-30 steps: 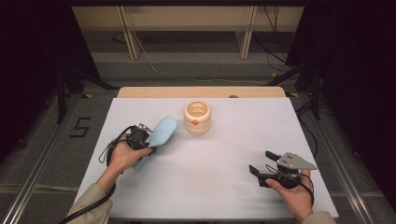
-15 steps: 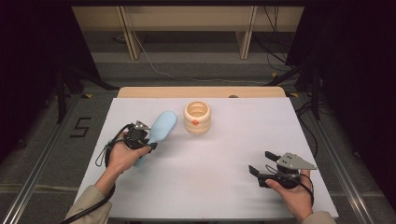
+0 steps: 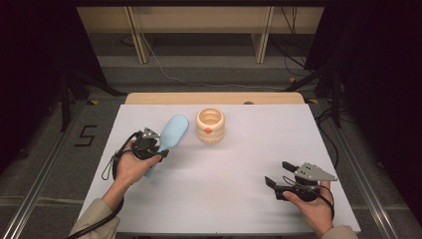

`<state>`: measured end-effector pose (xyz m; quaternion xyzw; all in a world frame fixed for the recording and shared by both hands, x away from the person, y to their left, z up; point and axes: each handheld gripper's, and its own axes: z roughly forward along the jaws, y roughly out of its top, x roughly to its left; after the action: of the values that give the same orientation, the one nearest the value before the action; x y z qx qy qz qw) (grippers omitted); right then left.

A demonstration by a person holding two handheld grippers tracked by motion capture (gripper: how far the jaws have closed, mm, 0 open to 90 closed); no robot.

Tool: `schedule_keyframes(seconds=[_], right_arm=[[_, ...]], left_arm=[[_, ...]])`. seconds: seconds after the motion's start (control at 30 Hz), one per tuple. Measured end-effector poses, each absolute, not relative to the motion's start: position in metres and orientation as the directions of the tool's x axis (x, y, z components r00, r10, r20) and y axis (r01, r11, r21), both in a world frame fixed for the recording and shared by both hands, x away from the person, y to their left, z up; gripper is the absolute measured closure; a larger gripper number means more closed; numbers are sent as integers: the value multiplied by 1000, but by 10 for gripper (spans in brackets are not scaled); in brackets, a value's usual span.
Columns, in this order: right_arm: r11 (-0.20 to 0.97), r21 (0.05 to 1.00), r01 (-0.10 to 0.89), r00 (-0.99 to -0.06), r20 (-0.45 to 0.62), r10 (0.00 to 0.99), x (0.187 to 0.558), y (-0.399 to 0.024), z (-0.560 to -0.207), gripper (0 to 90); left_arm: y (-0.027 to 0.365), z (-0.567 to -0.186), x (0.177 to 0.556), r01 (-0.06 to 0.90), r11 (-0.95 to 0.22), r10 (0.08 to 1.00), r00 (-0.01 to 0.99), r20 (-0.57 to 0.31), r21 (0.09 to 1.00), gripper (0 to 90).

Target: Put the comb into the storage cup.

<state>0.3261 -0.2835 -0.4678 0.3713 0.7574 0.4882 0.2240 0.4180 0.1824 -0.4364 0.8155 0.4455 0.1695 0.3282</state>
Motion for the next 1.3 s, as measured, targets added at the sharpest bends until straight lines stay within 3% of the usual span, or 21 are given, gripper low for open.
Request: schedule_keyframes(seconds=[1.3], right_arm=[[251,905,345,-629,24,777,326,-282,-468,160]], left_arm=[[176,-427,409,547,-289,863,504,-33,786,693]])
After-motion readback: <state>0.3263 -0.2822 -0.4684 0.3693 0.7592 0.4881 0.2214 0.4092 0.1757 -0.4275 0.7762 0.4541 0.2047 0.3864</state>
